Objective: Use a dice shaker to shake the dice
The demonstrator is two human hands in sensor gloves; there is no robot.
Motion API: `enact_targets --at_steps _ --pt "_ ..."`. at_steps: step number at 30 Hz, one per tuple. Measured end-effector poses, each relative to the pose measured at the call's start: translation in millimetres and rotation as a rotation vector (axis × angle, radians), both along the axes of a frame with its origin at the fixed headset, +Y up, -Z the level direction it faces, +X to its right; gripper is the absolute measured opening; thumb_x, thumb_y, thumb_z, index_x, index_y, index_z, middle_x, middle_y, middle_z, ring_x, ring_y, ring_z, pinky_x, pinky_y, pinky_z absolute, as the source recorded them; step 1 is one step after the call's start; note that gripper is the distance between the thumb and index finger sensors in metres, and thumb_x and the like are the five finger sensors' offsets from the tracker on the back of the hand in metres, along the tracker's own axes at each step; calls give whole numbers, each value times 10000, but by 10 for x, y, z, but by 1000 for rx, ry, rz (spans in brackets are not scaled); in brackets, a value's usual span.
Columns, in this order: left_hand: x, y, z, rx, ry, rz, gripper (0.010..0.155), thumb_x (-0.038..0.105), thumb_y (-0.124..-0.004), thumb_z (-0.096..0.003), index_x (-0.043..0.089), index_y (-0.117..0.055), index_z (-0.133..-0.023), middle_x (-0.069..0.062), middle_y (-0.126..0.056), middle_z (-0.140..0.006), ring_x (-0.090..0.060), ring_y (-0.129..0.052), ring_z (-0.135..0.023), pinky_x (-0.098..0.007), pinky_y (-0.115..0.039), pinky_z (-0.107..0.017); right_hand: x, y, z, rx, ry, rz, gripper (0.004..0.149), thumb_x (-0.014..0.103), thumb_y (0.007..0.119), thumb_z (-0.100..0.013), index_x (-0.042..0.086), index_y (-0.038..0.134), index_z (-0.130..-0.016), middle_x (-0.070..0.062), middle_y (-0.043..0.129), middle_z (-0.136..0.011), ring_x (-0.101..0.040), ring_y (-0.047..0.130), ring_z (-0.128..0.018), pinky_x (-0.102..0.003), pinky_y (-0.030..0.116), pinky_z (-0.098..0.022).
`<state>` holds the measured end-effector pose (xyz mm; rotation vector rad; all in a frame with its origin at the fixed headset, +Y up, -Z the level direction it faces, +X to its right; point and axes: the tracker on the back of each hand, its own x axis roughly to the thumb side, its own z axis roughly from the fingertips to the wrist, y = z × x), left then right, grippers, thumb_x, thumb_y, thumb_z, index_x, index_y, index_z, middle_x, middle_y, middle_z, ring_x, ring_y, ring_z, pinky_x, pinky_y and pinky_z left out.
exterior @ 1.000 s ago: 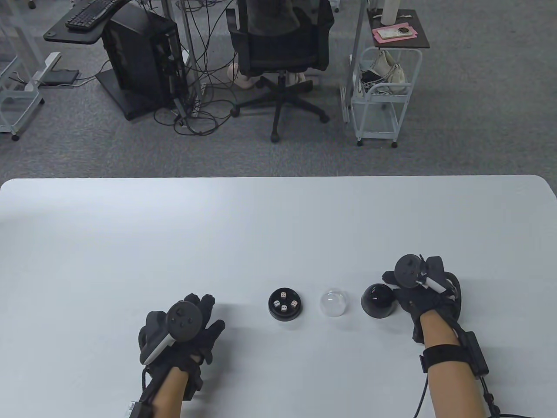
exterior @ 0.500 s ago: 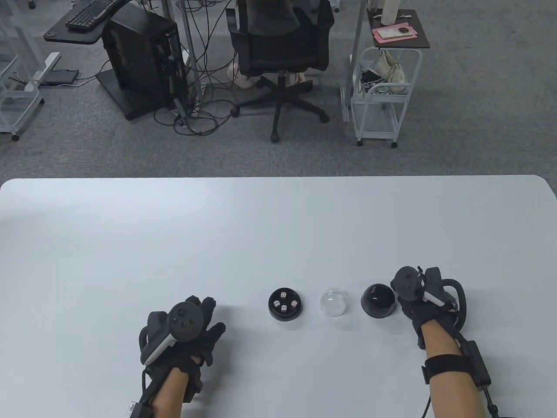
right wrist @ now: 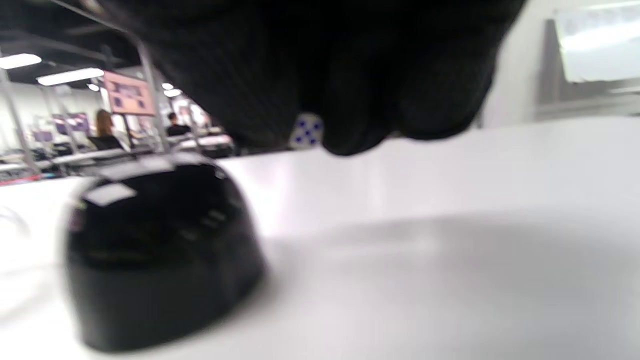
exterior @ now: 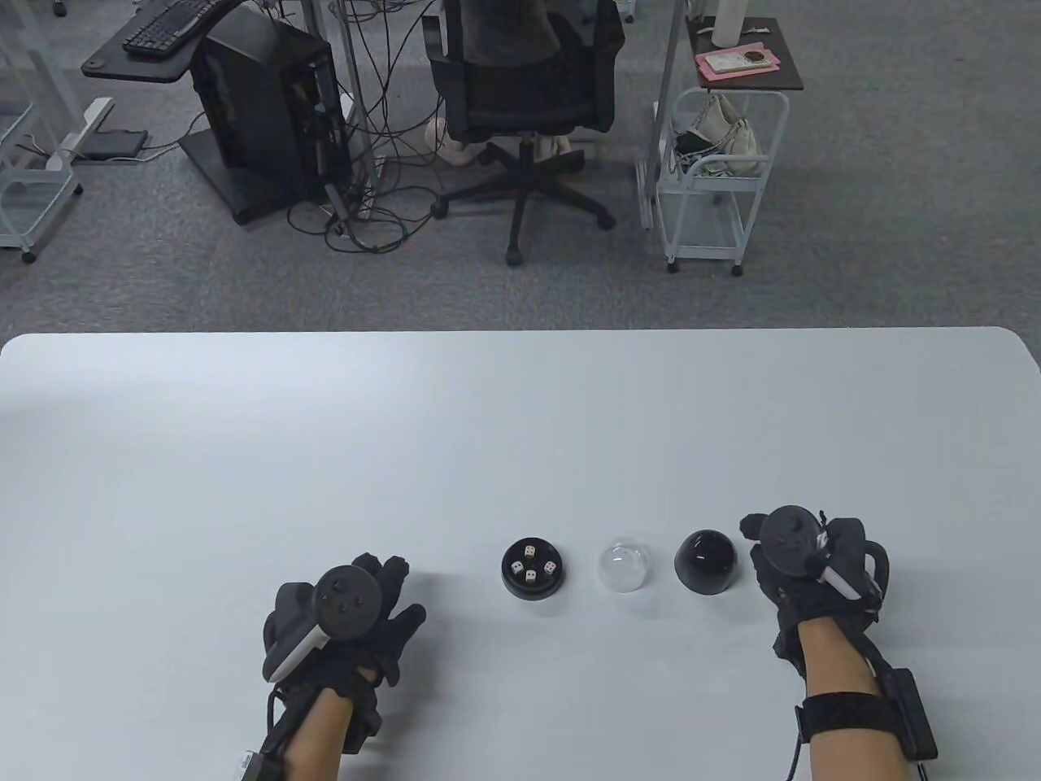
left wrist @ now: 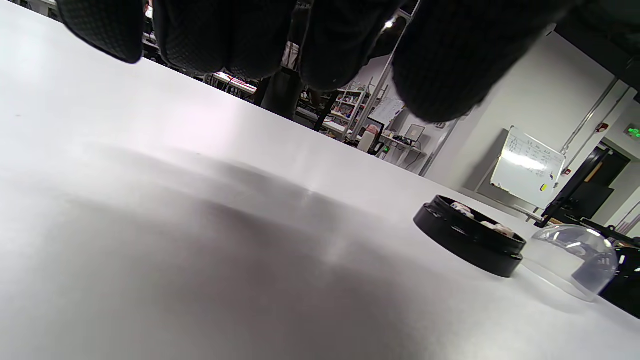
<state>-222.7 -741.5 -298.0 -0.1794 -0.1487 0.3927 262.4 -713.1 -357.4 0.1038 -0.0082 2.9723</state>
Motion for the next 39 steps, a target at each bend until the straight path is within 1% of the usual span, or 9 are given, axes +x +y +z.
enact_targets --at_steps 4,8,13,18,24,29,32,35,39 --pt "2 -6 2 3 -10 8 687 537 -754 -526 232 -528 -1099 -242 -493 -1130 -527 -519 -1015 -692 -543 -665 -505 180 35 36 120 -64 382 221 898 -519 244 831 -895 -107 841 -883 -323 975 -677 -502 890 -513" --pt "-28 -4 14 7 -9 25 686 537 -753 -527 231 -529 -1099 -241 -495 -1129 -526 -523 -1013 -691 -545 -664 -1163 225 24 27 252 -42 386 223 893 -522 248 825 -902 -107 837 -887 -322 970 -683 -500 887 -520" --pt "-40 16 30 16 -28 74 686 538 -752 -527 228 -529 -1098 -242 -498 -1128 -527 -525 -1012 -692 -547 -662 -1809 148 -42 -33 342 2 387 225 889 -527 250 820 -906 -104 833 -894 -321 966 -690 -502 882 -528" --pt "-5 39 44 18 -64 112 686 538 -751 -528 229 -530 -1099 -241 -496 -1129 -527 -525 -1012 -693 -546 -662 -2209 -22 -134 -79 360 90 388 227 884 -529 252 816 -910 -103 833 -895 -317 967 -692 -501 882 -528" --pt "10 35 42 18 -82 134 686 537 -753 -529 228 -531 -1100 -244 -494 -1130 -530 -523 -1011 -694 -545 -661 -2373 -116 -153 -117 369 101 399 236 877 -534 254 803 -926 -108 824 -905 -317 961 -706 -501 876 -539" --pt "3 36 44 23 -85 146 688 538 -752 -529 225 -530 -1100 -245 -495 -1130 -529 -524 -1012 -694 -545 -662 -2304 -33 -97 -84 369 12 410 266 835 -558 249 768 -963 -134 752 -987 -370 878 -826 -554 801 -600" --pt "-2 43 48 25 -85 152 686 537 -753 -529 225 -534 -1099 -246 -495 -1129 -530 -522 -1012 -694 -546 -661 -2148 65 1 7 276 -82 422 279 831 -563 235 760 -977 -162 713 -1015 -409 827 -865 -584 762 -613" --pt "-10 56 55 34 -86 156 686 538 -752 -529 227 -532 -1099 -244 -494 -1130 -529 -524 -1011 -693 -545 -662 -2008 105 116 51 177 -126 439 294 827 -569 235 745 -996 -182 674 -1046 -447 767 -911 -611 726 -629" --pt "-30 67 60 40 -82 164 685 538 -752 -529 227 -532 -1099 -245 -493 -1130 -530 -523 -1011 -694 -545 -661 -1754 70 257 51 33 -137 483 324 813 -586 226 694 -1044 -217 608 -1083 -503 669 -960 -643 675 -648"
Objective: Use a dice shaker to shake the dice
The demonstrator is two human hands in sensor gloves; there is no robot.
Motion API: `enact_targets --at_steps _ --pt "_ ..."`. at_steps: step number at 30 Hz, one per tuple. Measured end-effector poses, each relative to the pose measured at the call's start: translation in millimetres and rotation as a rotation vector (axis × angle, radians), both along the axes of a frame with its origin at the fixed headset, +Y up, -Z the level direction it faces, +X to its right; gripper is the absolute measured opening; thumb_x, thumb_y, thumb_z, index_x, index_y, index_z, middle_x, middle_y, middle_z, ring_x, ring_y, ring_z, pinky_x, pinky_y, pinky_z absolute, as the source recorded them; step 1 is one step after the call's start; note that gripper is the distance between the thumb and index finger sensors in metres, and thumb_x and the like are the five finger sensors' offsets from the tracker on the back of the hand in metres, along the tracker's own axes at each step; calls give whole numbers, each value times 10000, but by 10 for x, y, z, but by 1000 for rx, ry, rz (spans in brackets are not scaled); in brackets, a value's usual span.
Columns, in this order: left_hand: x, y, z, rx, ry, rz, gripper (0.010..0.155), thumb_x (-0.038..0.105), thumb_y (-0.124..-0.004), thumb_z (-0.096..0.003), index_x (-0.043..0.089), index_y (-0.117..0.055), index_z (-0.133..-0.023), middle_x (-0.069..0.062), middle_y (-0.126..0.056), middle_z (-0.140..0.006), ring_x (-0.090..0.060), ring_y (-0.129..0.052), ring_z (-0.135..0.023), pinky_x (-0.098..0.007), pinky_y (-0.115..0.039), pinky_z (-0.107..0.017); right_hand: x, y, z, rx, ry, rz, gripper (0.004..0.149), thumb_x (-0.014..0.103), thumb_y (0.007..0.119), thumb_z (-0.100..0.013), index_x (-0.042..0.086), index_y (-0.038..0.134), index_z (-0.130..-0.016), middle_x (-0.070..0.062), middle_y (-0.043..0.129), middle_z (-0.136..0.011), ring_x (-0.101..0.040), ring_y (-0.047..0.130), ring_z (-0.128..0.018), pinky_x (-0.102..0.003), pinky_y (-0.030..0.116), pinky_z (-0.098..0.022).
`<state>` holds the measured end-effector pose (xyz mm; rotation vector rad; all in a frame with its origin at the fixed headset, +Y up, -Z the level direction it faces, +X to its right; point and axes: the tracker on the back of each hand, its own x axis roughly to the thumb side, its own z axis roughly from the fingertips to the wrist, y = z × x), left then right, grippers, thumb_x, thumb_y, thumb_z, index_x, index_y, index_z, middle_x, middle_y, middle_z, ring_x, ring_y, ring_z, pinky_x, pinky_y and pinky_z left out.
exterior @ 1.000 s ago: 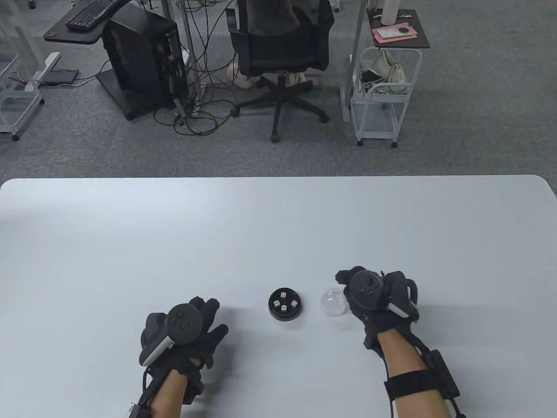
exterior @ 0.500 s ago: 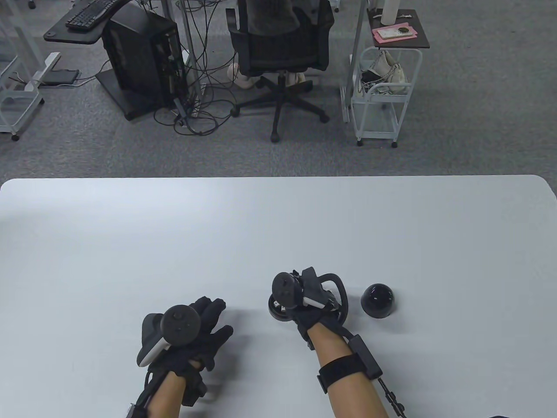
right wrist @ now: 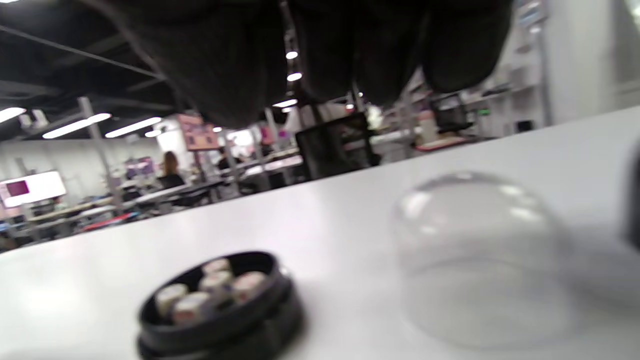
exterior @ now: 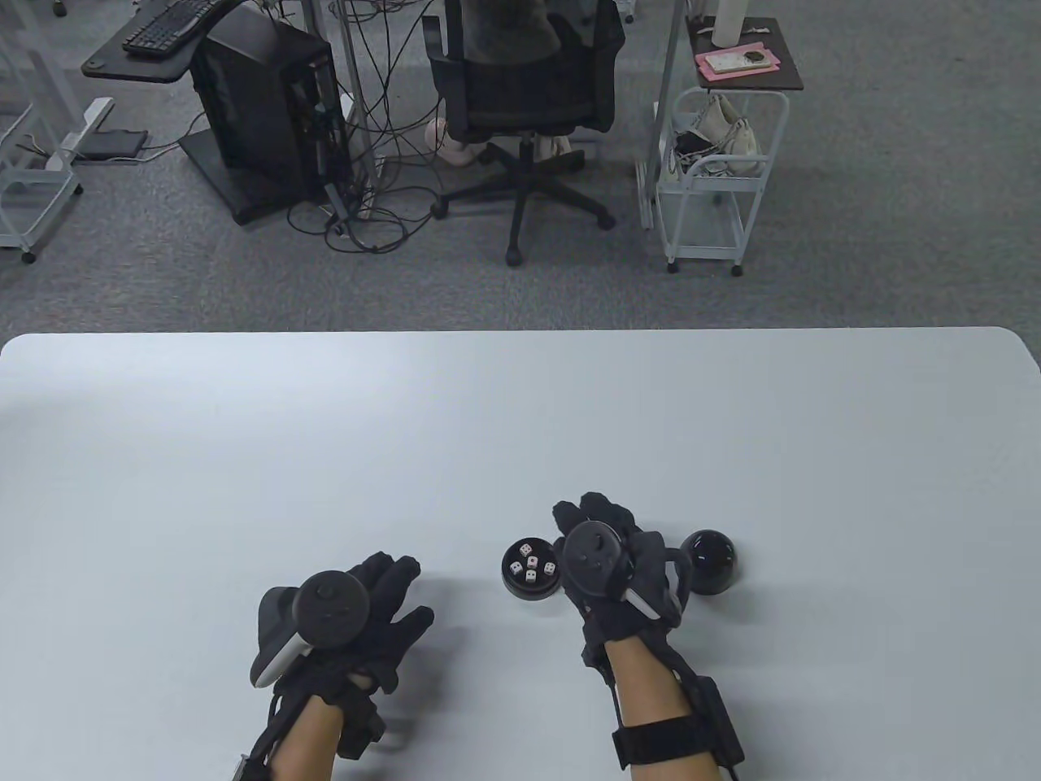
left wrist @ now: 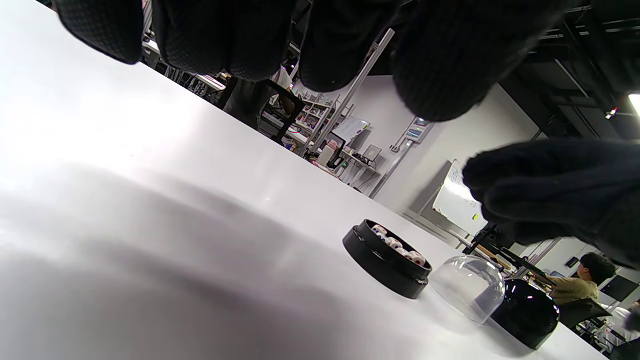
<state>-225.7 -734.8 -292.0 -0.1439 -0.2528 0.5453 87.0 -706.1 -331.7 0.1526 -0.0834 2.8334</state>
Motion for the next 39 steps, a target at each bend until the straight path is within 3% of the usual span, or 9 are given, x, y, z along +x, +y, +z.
enact_targets --at_steps 4,10,15,20,24,27,33,39 --pt "-13 -2 -1 -1 5 -1 686 537 -752 -530 224 -533 -1099 -244 -493 -1129 -530 -523 -1011 -693 -546 -660 182 -180 28 -94 -112 -17 594 370 802 -598 219 562 -1120 -264 495 -1123 -561 567 -991 -660 638 -661" --pt "-25 -19 -4 -13 13 -8 686 538 -752 -529 225 -533 -1098 -245 -495 -1128 -530 -524 -1010 -692 -546 -660 167 -422 -57 -251 -118 16 706 413 790 -606 247 394 -1167 -287 339 -1156 -606 498 -1006 -649 646 -664" --pt "-50 -44 -18 -24 23 -9 686 537 -752 -529 225 -532 -1099 -247 -494 -1128 -530 -524 -1009 -693 -547 -659 109 -502 -108 -311 -103 60 699 412 785 -612 248 394 -1167 -290 298 -1159 -615 477 -1007 -643 647 -668" --pt "-49 -77 -34 -40 25 -16 685 537 -752 -529 225 -532 -1098 -246 -495 -1128 -531 -523 -1009 -693 -546 -659 119 -511 -129 -261 -97 63 595 343 811 -601 283 532 -1124 -188 420 -1168 -650 541 -976 -687 644 -656" --pt "-32 -90 -39 -48 23 -26 684 537 -751 -530 225 -532 -1098 -245 -495 -1128 -530 -524 -1009 -692 -546 -660 146 -562 -159 -280 -71 22 611 320 833 -587 273 518 -1109 -232 367 -1143 -637 581 -968 -678 661 -659" --pt "-28 -93 -40 -52 25 -29 684 536 -752 -529 226 -533 -1098 -245 -494 -1127 -531 -522 -1009 -692 -547 -660 154 -559 -163 -196 -46 22 635 352 874 -557 244 553 -1094 -251 444 -1111 -586 709 -903 -639 716 -626" --pt "-18 -84 -41 -55 29 -32 685 536 -753 -529 225 -533 -1098 -247 -492 -1128 -532 -519 -1010 -693 -544 -661 -35 -351 -67 49 67 -102 696 393 865 -553 197 493 -1108 -247 491 -1101 -553 730 -902 -625 732 -612" --pt "-24 -80 -42 -46 32 -43 684 535 -753 -528 226 -534 -1097 -244 -495 -1128 -529 -522 -1011 -691 -545 -662 -372 -260 -77 56 183 -158 678 404 854 -550 198 519 -1102 -238 508 -1100 -535 737 -905 -619 733 -618"
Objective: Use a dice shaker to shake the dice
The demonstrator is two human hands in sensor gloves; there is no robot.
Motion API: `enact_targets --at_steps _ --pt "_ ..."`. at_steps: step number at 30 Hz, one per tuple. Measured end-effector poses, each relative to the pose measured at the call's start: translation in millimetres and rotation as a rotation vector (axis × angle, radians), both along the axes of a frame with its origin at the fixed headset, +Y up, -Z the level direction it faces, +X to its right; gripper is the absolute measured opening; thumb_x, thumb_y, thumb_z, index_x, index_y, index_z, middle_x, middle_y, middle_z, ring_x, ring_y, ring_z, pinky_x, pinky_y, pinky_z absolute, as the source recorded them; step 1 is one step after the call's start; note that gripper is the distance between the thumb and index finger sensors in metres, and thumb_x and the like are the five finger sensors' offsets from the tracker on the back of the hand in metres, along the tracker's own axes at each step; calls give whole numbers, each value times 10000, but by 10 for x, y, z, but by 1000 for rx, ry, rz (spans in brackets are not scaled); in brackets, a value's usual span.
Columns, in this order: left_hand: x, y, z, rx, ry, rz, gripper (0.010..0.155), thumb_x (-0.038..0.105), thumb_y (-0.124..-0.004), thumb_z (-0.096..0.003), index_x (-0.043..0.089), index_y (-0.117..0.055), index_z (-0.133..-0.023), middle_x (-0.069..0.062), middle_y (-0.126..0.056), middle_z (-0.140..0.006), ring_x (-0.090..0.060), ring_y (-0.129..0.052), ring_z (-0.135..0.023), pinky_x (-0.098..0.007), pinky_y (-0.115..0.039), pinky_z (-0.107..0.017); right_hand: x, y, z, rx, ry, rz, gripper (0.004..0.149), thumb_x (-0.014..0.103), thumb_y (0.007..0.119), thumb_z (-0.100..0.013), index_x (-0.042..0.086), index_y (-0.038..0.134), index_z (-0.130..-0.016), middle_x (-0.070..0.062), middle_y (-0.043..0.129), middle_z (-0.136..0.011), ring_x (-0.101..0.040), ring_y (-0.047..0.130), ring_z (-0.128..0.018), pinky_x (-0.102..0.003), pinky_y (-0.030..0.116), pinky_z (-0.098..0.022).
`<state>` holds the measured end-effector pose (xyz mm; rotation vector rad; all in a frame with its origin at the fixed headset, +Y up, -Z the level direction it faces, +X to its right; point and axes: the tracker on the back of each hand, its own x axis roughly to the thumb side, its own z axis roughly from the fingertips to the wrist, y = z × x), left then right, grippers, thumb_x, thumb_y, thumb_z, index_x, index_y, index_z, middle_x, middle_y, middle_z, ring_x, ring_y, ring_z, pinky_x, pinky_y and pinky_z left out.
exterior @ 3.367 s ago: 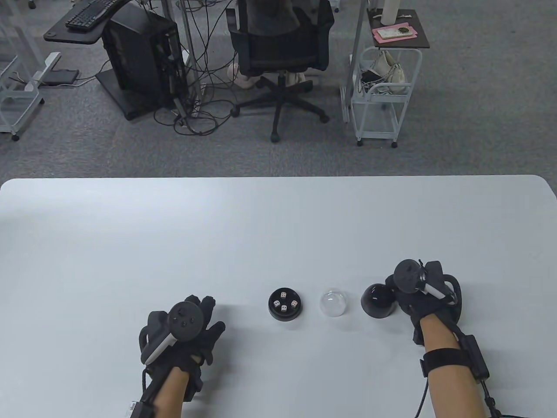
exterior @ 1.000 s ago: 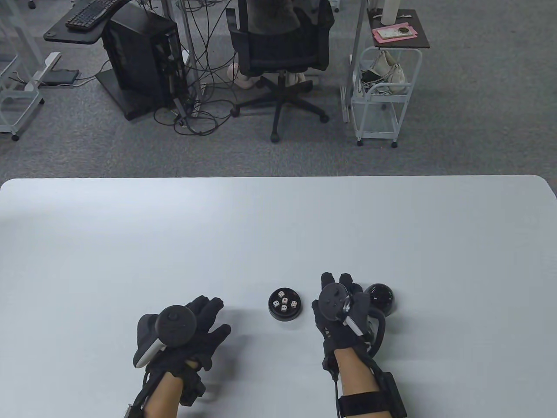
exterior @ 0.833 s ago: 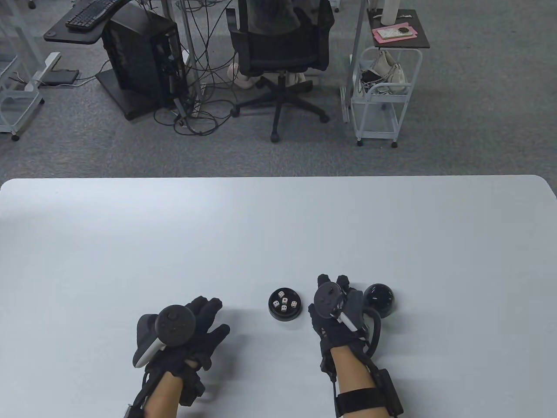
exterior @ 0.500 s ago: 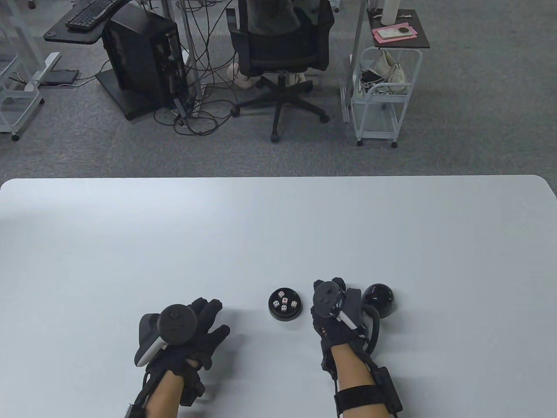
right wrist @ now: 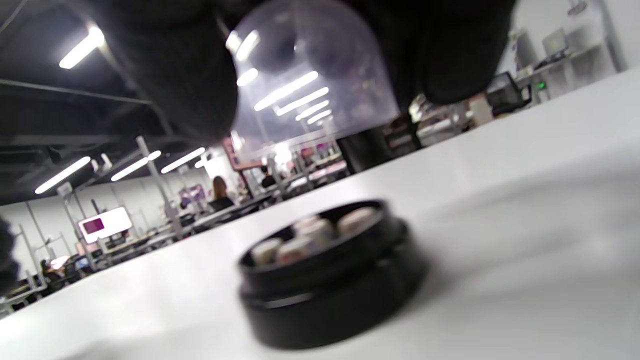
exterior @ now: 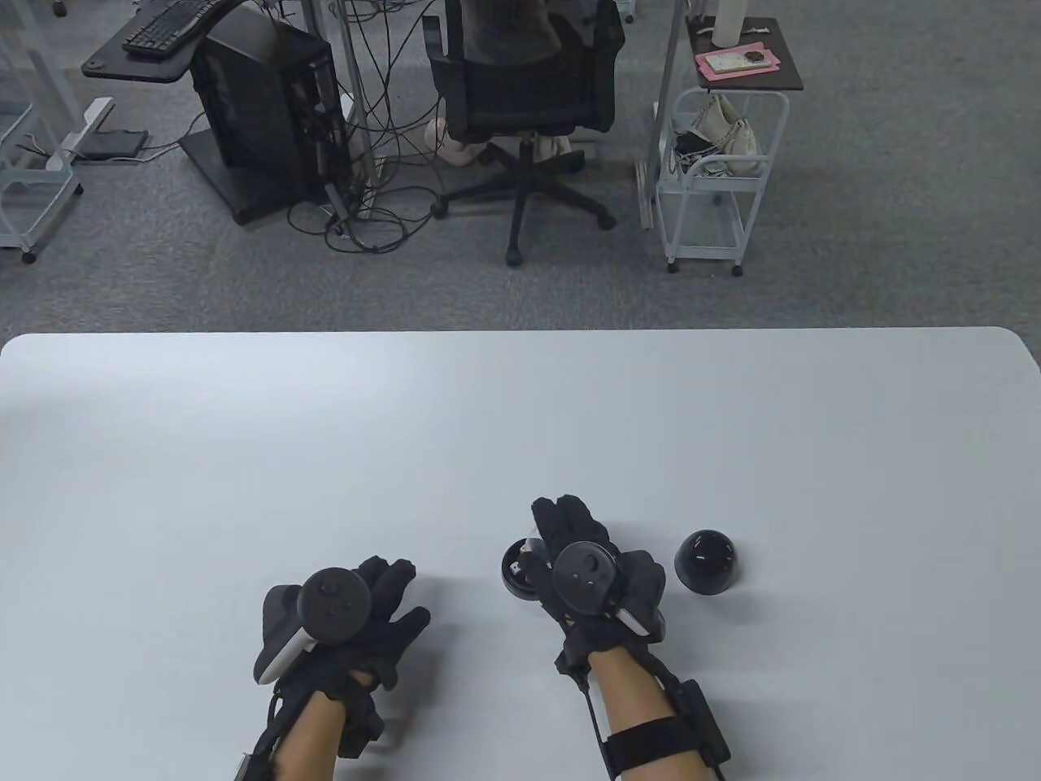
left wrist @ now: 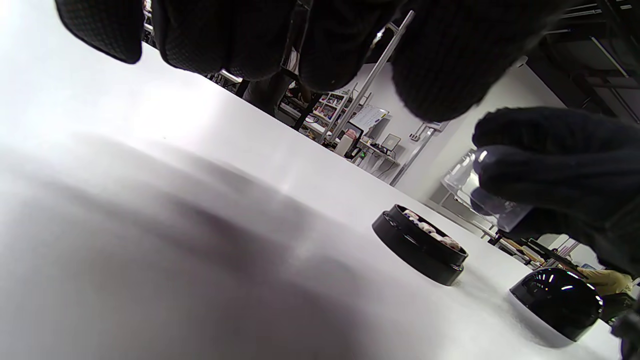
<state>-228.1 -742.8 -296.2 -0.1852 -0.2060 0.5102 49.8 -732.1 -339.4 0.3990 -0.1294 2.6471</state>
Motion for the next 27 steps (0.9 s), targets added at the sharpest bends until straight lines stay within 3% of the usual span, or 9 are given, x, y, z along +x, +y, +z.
enact_targets --at_steps 5,20,22,27 --pt "-6 1 1 1 1 6 685 535 -753 -528 224 -534 -1098 -245 -493 -1128 -531 -520 -1010 -693 -545 -660 -185 -109 -25 -33 22 54 674 403 850 -556 209 518 -1109 -232 505 -1107 -518 733 -922 -620 727 -625" --pt "18 -7 9 -10 -2 -19 685 534 -753 -528 224 -532 -1097 -246 -495 -1126 -530 -522 -1009 -692 -545 -660 -189 -279 -4 -92 12 171 653 389 824 -565 235 507 -1115 -246 468 -1117 -512 660 -977 -654 686 -643" --pt "20 -4 11 -10 -3 -23 685 534 -753 -528 224 -532 -1097 -245 -496 -1126 -529 -523 -1009 -691 -546 -660 -177 -238 5 -134 14 170 661 387 813 -574 237 482 -1126 -248 435 -1131 -540 577 -1006 -682 636 -661" --pt "13 2 8 -5 -4 -13 686 534 -754 -527 224 -533 -1097 -243 -497 -1127 -530 -524 -1009 -692 -545 -660 95 77 44 -32 -19 93 683 427 810 -573 240 473 -1137 -253 413 -1146 -567 488 -1030 -729 548 -678"
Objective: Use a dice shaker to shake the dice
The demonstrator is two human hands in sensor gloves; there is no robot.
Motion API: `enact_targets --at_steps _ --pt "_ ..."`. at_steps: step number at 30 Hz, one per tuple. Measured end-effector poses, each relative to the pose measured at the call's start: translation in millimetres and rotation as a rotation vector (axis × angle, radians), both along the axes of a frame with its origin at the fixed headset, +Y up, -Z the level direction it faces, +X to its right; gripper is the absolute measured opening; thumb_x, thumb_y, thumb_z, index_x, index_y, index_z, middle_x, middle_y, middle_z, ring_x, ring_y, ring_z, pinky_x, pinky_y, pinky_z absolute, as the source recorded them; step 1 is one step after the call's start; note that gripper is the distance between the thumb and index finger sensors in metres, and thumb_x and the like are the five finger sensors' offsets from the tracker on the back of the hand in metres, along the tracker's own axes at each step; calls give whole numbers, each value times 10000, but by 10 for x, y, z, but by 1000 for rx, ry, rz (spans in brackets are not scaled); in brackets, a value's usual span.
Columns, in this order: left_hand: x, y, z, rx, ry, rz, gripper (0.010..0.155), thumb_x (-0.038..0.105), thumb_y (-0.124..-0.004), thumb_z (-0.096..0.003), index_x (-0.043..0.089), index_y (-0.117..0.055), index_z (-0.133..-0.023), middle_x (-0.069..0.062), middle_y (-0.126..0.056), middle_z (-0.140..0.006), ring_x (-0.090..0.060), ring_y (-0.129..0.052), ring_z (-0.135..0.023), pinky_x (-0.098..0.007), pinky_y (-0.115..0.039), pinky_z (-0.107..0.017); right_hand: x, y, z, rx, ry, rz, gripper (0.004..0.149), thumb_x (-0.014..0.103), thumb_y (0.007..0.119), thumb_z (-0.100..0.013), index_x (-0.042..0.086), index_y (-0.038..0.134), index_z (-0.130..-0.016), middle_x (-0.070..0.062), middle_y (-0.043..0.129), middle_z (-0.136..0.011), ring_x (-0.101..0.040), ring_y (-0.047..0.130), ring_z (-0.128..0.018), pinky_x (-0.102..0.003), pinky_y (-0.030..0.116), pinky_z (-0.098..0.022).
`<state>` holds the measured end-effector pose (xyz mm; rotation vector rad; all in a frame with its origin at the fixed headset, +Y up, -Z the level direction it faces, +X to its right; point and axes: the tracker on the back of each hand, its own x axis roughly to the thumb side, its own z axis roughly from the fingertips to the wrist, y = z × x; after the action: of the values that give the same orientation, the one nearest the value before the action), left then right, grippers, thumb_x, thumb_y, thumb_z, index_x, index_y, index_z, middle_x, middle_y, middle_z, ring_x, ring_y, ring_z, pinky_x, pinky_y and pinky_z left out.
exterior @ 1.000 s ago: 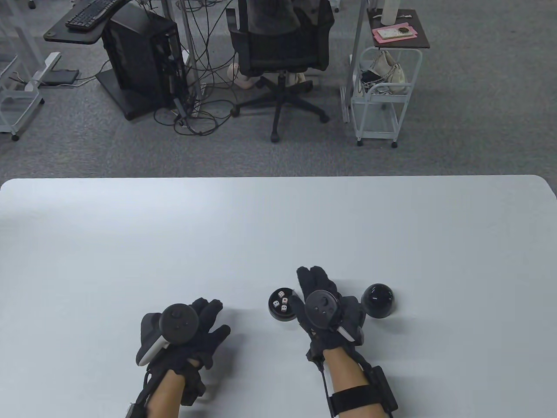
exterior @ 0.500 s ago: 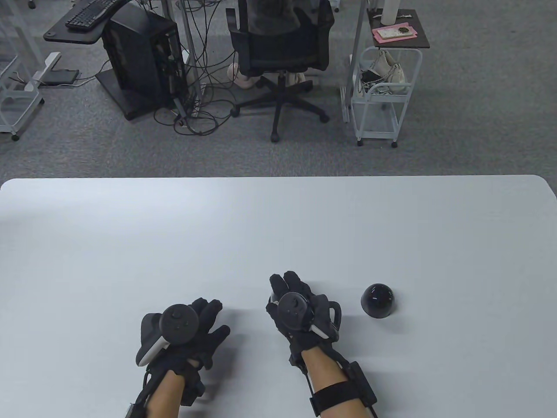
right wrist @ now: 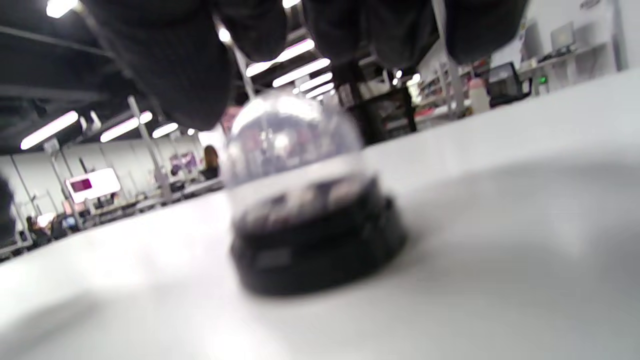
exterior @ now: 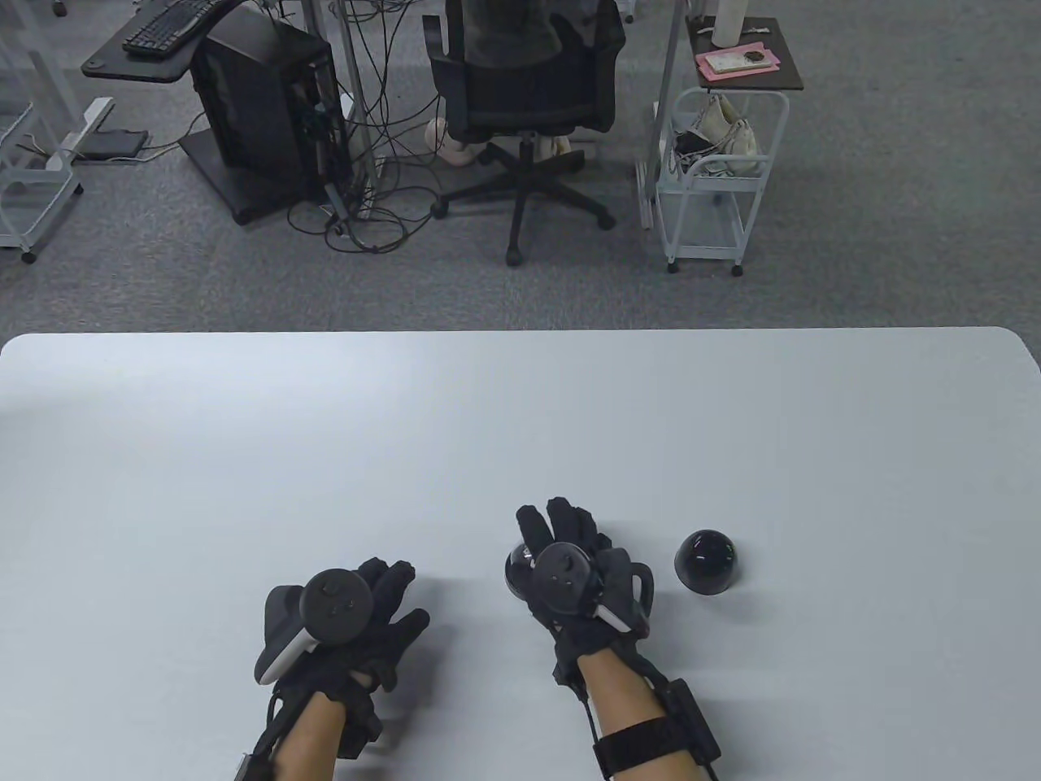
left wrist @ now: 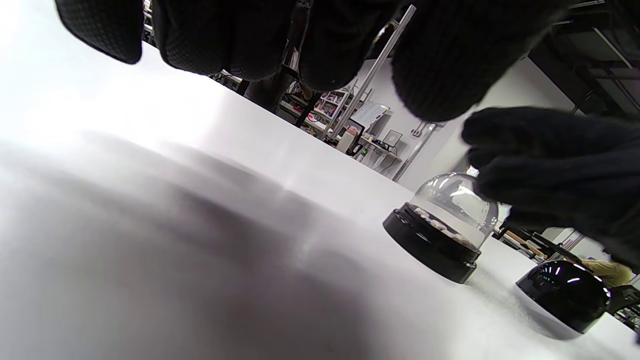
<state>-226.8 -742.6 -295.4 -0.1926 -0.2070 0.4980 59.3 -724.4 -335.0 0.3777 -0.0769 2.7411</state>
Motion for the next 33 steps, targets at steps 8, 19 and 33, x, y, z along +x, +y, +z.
enact_targets --at_steps 8,19,33 --pt "11 -1 -1 4 -3 -2 685 533 -754 -528 226 -531 -1098 -244 -495 -1128 -528 -521 -1011 -693 -542 -662 873 155 56 10 -196 87 709 461 810 -578 254 453 -1154 -249 352 -1173 -589 353 -1056 -775 430 -692" --pt "15 -5 -1 -1 11 -27 685 532 -754 -528 227 -530 -1098 -243 -494 -1128 -527 -523 -1011 -693 -543 -661 1345 -198 -63 -183 -352 76 823 517 802 -578 287 287 -1176 -266 111 -1175 -615 119 -1033 -819 261 -667" --pt "14 -6 3 -4 15 -40 686 533 -754 -526 227 -529 -1097 -243 -497 -1126 -528 -524 -1009 -692 -545 -660 1466 -356 -90 -303 -379 25 848 521 796 -580 288 235 -1171 -288 56 -1148 -658 266 -1030 -785 408 -695"
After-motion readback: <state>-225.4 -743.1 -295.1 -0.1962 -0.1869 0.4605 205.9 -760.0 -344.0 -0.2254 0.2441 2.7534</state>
